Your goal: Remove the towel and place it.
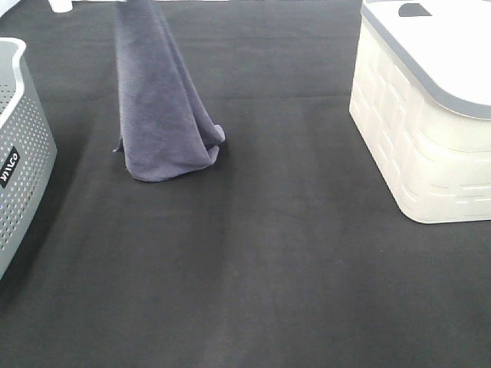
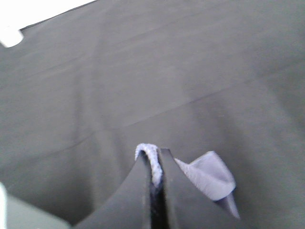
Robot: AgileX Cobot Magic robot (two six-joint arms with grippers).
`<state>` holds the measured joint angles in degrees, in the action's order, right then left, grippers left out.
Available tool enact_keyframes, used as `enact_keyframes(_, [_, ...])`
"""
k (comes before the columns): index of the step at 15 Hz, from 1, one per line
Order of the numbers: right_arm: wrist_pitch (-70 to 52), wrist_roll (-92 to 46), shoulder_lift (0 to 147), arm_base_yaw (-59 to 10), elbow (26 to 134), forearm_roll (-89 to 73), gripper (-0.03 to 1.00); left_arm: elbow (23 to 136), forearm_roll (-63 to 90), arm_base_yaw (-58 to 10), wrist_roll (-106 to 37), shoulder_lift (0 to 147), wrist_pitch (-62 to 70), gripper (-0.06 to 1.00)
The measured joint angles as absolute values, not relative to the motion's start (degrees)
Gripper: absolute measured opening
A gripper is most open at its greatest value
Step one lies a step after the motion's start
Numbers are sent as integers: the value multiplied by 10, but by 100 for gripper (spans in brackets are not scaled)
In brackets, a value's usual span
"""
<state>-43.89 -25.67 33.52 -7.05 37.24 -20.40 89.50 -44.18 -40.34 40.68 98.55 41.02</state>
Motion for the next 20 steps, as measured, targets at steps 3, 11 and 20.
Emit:
enact_keyframes(3, [-411,-439,440,-70,372,-395,67,970,-332,-413,307,1021,418,0])
enact_keyframes(11, [-87,-506,638,-344,381,-489,63,1146,-247,-413,189,1112,512,0])
enact_keyframes(20, [272,-471,1026,-549,571,-691,63,1185,-245,-413,185,1132,511,0])
